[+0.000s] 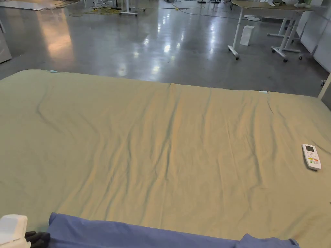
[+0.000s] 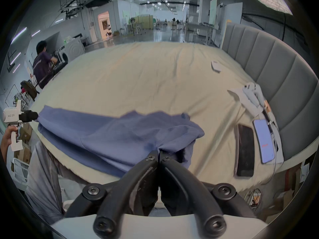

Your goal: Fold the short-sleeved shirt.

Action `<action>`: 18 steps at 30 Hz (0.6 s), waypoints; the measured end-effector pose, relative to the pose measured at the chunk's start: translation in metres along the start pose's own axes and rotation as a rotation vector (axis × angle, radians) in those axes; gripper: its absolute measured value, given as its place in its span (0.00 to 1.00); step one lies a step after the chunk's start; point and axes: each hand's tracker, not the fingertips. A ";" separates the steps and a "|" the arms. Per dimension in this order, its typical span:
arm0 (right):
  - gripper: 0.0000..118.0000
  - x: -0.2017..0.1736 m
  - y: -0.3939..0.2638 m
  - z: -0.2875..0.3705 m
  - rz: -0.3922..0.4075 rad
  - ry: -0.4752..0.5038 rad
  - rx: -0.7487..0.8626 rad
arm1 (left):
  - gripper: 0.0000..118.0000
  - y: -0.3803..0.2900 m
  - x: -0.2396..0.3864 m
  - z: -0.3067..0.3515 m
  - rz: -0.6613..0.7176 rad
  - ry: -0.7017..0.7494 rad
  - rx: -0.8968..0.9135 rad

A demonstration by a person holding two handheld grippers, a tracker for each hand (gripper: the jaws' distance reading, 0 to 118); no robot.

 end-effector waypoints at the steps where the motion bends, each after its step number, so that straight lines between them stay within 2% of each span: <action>1: 0.01 -0.001 -0.005 -0.004 -0.009 -0.003 -0.013 | 0.04 -0.005 0.000 -0.004 -0.004 0.004 -0.024; 7: 0.01 -0.001 -0.032 -0.041 -0.026 -0.029 -0.085 | 0.04 -0.030 0.012 -0.021 -0.022 0.024 -0.098; 11: 0.01 -0.004 -0.045 -0.059 -0.031 -0.041 -0.089 | 0.04 -0.038 0.003 -0.039 0.026 0.024 -0.078; 13: 0.05 -0.006 -0.044 -0.059 -0.033 -0.046 -0.076 | 0.06 -0.034 0.001 -0.037 0.032 0.025 -0.077; 15: 0.21 -0.009 -0.036 -0.049 -0.026 -0.066 -0.066 | 0.16 -0.025 0.005 -0.028 0.037 0.045 -0.070; 17: 0.54 -0.014 -0.025 -0.036 -0.007 -0.095 0.005 | 0.37 -0.014 0.012 -0.019 0.025 0.071 -0.013; 18: 0.63 -0.020 -0.016 -0.028 0.008 -0.125 0.056 | 0.45 -0.005 0.016 -0.015 0.023 0.067 0.023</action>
